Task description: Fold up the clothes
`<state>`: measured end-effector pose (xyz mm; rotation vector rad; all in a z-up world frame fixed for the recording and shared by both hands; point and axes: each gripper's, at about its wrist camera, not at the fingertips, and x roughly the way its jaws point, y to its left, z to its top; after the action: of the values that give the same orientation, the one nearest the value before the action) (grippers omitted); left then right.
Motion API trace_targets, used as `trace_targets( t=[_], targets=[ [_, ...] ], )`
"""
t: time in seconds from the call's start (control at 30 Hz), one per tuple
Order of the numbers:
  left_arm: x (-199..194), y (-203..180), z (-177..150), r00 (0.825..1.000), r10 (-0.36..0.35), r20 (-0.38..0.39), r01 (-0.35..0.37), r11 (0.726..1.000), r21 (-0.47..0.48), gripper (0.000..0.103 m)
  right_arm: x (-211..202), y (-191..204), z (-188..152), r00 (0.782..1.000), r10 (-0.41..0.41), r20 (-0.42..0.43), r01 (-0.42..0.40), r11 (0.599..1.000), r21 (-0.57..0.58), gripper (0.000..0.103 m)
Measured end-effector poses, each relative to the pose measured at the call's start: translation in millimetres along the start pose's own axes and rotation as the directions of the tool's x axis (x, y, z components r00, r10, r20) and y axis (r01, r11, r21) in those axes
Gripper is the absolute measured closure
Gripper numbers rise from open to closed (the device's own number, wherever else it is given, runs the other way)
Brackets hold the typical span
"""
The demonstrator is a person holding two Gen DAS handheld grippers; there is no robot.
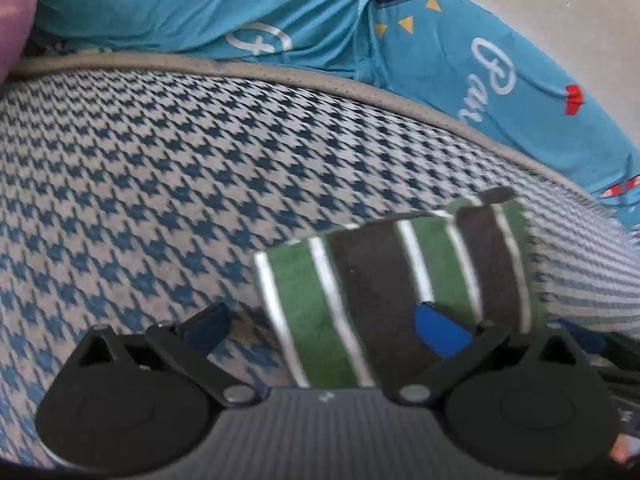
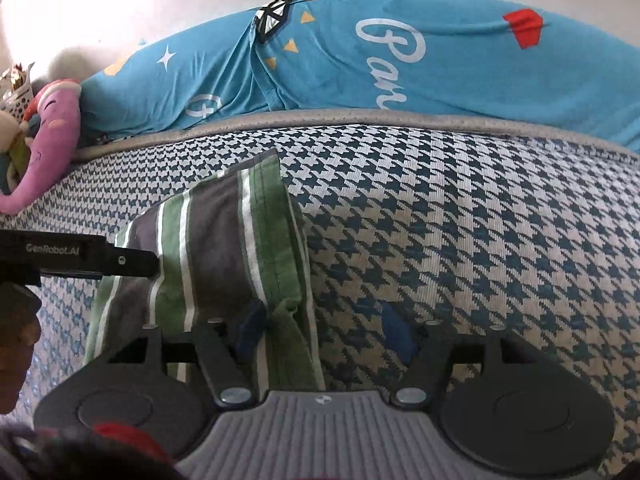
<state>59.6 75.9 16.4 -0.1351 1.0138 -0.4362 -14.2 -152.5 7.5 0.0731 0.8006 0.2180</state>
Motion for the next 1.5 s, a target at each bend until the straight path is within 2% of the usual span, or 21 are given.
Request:
trace_targets(
  t=[0.17, 0.33, 0.77, 0.87, 0.93, 0.97, 1.0, 1.03, 1.07, 1.17, 1.33, 1.5],
  targets=[
    [-11, 6, -7, 0.996, -0.08, -0.045, 0.078, 0.996, -0.045, 0.0, 0, -1, 0, 1.0, 0.018, -0.006, -0.018, 1.0, 0.011, 0.037],
    [-8, 17, -16, 0.988, -0.134, -0.077, 0.126, 0.987, -0.102, 0.0, 1, -2, -1, 1.0, 0.024, -0.01, -0.024, 0.999, 0.026, 0.037],
    [11, 2, -17, 0.979, -0.205, -0.013, 0.203, 0.975, -0.093, 0.0, 0, -14, -11, 0.995, 0.099, -0.026, -0.095, 0.989, 0.116, 0.035],
    [13, -4, -17, 0.98, -0.197, 0.001, 0.196, 0.978, -0.073, 0.001, 1, -14, -12, 0.994, 0.106, -0.02, -0.103, 0.987, 0.12, 0.036],
    [14, -8, -17, 0.983, -0.184, 0.01, 0.184, 0.981, -0.054, 0.008, 2, -11, -11, 0.993, 0.117, -0.017, -0.114, 0.987, 0.117, 0.042],
    [15, -10, -17, 0.984, -0.178, 0.014, 0.178, 0.983, -0.045, 0.011, 2, -10, -11, 0.992, 0.122, -0.015, -0.12, 0.986, 0.115, 0.051],
    [15, -12, -17, 0.985, -0.172, 0.019, 0.172, 0.984, -0.036, 0.02, 3, -8, -11, 0.992, 0.128, -0.014, -0.125, 0.986, 0.113, 0.063],
    [16, -14, -17, 0.986, -0.165, 0.024, 0.166, 0.986, -0.027, 0.031, 3, -7, -11, 0.991, 0.133, -0.012, -0.131, 0.985, 0.111, 0.069],
    [15, -15, -18, 0.987, -0.158, 0.034, 0.159, 0.987, -0.021, 0.035, 3, -5, -11, 0.99, 0.139, -0.011, -0.137, 0.985, 0.109, 0.072],
    [12, -14, -20, 0.987, -0.138, 0.077, 0.139, 0.99, -0.008, 0.051, 4, -1, -10, 0.988, 0.156, -0.007, -0.154, 0.983, 0.103, 0.076],
    [4, -16, -19, 0.989, -0.12, 0.088, 0.118, 0.993, 0.025, 0.071, -3, 5, -7, 0.988, 0.156, 0.016, -0.157, 0.984, 0.086, 0.082],
    [-3, -18, -17, 0.99, -0.102, 0.099, 0.096, 0.994, 0.057, 0.072, -10, 4, -4, 0.983, 0.181, 0.025, -0.183, 0.975, 0.122, 0.082]
  ],
)
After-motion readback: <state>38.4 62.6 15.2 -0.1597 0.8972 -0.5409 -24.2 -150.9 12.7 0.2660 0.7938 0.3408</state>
